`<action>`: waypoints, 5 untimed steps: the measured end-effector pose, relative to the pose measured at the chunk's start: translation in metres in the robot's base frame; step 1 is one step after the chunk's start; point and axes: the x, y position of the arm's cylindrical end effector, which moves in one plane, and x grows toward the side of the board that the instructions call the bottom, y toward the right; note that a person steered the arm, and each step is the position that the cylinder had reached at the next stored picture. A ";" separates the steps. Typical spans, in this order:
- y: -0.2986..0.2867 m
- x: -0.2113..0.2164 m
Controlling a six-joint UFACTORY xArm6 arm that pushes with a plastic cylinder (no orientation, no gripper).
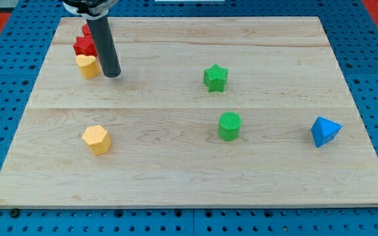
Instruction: Place the yellow heart below the red star
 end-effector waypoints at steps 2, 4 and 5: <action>-0.006 -0.005; -0.027 -0.007; -0.043 -0.007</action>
